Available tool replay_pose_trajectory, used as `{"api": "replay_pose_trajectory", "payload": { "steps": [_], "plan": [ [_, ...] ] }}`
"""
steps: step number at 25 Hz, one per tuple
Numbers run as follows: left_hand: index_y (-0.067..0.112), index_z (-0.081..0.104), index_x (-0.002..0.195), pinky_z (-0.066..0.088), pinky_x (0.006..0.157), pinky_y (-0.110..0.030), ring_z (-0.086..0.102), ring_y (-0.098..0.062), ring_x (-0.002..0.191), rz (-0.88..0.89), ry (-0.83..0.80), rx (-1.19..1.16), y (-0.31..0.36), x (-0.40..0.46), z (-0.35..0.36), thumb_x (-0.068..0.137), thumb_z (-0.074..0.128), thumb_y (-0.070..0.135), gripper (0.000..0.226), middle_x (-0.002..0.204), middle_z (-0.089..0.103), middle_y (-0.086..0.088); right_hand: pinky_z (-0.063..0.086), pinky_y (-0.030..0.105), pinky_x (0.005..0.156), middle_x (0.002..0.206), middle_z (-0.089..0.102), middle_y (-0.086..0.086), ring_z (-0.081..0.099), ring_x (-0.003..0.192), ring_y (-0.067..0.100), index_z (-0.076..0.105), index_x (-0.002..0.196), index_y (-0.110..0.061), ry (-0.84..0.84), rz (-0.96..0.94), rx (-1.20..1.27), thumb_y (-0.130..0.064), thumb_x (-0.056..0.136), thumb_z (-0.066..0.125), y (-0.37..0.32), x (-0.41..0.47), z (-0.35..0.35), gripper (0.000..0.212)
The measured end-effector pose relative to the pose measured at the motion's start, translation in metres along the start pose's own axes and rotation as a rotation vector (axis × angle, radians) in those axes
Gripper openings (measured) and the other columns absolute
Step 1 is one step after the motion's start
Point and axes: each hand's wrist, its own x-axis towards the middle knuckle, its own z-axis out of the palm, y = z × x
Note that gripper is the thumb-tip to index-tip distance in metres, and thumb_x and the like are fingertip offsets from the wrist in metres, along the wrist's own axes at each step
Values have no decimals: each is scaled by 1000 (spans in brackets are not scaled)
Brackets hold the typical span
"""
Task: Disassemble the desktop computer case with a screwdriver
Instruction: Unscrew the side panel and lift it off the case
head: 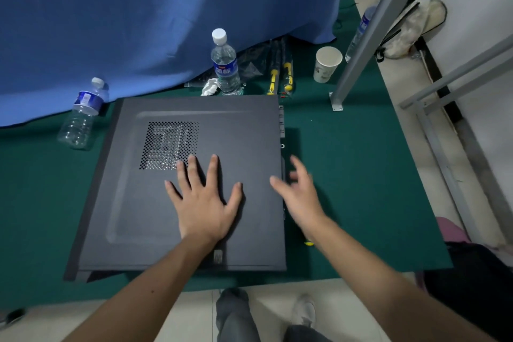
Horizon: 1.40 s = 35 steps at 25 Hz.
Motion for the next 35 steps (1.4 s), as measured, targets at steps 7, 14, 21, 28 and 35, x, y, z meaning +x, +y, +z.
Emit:
{"api": "replay_pose_trajectory", "payload": {
  "steps": [7, 14, 21, 28, 35],
  "plan": [
    [33, 21, 155, 0, 117, -60, -1, -31, 151, -6, 22, -29, -1, -3, -2, 85, 22, 72, 80, 162, 14, -14, 54, 18, 79, 90, 72, -7, 68, 86, 5, 69, 95, -24, 117, -49, 123, -17, 85, 75, 45, -73, -8, 14],
    [33, 23, 154, 0, 118, -59, 0, -30, 151, 8, 47, -42, -1, -3, -1, 85, 23, 72, 79, 163, 13, -14, 58, 26, 75, 94, 74, -2, 69, 79, 7, 72, 108, -19, 21, -14, 200, -9, 87, 70, 39, -64, -14, 23],
    [33, 23, 153, 0, 118, -58, 1, -30, 151, 7, 68, -40, -3, 0, 4, 85, 23, 75, 80, 162, 14, -14, 46, 30, 62, 90, 62, -8, 62, 84, 19, 53, 105, -24, 138, 100, -455, -29, 91, 64, 75, -15, -56, 19],
    [34, 23, 153, 1, 118, -58, 1, -29, 151, 3, 68, -33, -2, -1, 2, 84, 23, 75, 80, 162, 14, -12, 46, 35, 69, 97, 57, 8, 54, 77, 23, 48, 109, -13, 33, 167, -552, -23, 92, 59, 110, 1, -40, 23],
    [33, 23, 154, 1, 119, -58, 0, -29, 151, 5, 59, -32, -1, -1, 0, 82, 22, 79, 85, 163, 13, -12, 40, 26, 45, 78, 67, 10, 52, 57, 16, 64, 107, -21, 88, 256, 451, -11, 95, 43, 99, -37, -113, 26]
  ]
}}
